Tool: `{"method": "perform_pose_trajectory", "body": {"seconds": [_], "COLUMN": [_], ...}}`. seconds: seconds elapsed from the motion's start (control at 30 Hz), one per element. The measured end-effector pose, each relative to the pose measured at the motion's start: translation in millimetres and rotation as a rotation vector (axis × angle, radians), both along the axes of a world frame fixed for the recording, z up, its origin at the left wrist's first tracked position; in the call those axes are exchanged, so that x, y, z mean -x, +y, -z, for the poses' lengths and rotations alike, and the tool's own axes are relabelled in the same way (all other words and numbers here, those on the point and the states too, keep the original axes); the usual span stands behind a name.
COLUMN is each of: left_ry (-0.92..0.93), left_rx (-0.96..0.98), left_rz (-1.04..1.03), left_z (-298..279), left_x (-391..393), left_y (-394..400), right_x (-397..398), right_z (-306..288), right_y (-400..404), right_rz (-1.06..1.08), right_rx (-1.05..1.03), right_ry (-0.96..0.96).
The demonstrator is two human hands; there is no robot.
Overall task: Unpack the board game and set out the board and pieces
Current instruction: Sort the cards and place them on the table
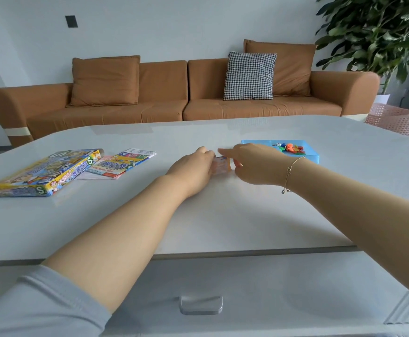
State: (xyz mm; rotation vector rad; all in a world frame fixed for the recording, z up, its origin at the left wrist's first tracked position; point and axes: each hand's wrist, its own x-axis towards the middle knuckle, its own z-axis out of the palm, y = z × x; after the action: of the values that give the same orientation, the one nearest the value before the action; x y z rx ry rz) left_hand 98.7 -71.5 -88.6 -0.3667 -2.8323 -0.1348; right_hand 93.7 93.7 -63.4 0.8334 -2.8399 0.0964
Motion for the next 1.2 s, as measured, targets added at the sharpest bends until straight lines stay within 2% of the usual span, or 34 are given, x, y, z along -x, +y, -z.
{"method": "perform_pose_trajectory", "body": {"seconds": [0.13,0.23,0.4,0.57,0.67,0.83,0.97,1.1,1.2], "left_ry": [0.057,0.035,-0.030,-0.024,-0.030,-0.053,-0.021,-0.003,-0.028], "left_rx": [0.084,0.033,-0.067,0.009,0.030,0.082,0.067,0.069,0.043], "left_rz": [-0.035,-0.011,0.029,0.001,-0.035,-0.089,-0.077,-0.056,-0.031], "left_z": [-1,2,1,3,1,-1,2,2,3], "left_x": [-1,3,1,2,4,4,6,6,7], "left_y": [3,2,3,3,4,7,4,3,4], "right_x": [5,7,9,6,0,2,5,9,12], "right_z": [0,10,12,7,8,13,12,13,19], "right_y": [3,0,-6,-2,-7,-15,-12,-10,-13], "right_rz": [0.133,0.063,0.048,0.121,0.084,0.053,0.048,0.157,0.100], "right_rx": [-0.023,-0.082,-0.045,0.012,0.071,0.094,0.106,0.098,0.084], "right_ry": [-0.005,-0.029,-0.021,0.021,0.095,0.107,0.059,0.012,-0.025]}}
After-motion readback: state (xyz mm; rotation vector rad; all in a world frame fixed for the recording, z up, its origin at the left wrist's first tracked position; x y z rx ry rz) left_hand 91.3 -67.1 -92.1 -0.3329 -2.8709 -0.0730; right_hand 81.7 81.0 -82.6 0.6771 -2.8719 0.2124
